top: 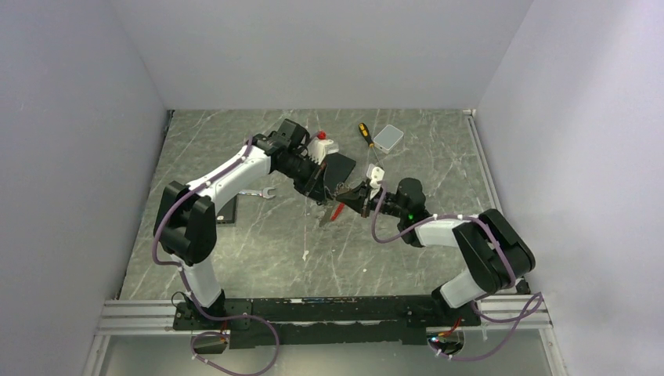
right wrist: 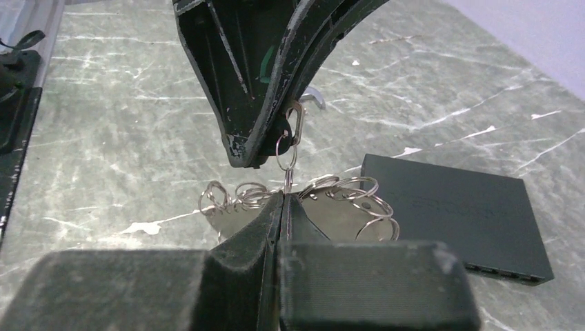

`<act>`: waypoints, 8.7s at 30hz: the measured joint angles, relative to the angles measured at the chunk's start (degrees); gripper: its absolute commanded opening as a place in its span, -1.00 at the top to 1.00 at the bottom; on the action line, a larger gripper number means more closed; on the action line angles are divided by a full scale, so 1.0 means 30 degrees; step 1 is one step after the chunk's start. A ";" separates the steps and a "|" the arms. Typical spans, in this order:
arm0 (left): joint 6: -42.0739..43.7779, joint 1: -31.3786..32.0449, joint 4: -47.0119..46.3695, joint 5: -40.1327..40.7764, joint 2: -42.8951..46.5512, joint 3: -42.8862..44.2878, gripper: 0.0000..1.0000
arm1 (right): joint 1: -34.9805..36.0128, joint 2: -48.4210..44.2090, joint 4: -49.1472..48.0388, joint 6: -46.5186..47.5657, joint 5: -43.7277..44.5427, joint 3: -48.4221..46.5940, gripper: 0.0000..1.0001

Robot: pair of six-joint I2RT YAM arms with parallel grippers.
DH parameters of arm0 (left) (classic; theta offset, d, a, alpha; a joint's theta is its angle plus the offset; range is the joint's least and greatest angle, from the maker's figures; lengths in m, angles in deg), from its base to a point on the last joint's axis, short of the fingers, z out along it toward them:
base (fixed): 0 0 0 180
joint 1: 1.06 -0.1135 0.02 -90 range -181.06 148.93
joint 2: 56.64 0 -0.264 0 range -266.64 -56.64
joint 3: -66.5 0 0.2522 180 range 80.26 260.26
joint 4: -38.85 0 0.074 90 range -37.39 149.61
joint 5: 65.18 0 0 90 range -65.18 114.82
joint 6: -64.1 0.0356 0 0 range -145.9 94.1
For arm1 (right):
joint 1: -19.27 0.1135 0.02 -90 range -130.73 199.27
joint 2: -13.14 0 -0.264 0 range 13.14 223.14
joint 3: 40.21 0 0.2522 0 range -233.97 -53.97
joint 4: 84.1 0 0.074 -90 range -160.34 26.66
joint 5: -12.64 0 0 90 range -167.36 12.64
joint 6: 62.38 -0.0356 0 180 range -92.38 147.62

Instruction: Remove the keys from the keyring

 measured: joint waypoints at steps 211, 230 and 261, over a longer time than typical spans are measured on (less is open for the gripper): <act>0.6229 0.1428 0.3949 -0.0029 -0.0066 0.2608 0.65 | 0.2448 -0.2710 2.1558 0.9522 0.1457 -0.8852 1.00; 0.3752 -0.1792 -0.1596 -0.4095 0.2324 -0.1661 0.11 | 0.1144 -0.2222 1.6626 0.5078 0.0138 -0.8233 1.00; 0.0408 -0.2441 -0.6492 -0.7249 0.1807 -0.3657 0.81 | 0.0503 -0.2106 1.3646 0.1851 -0.1370 -0.7213 1.00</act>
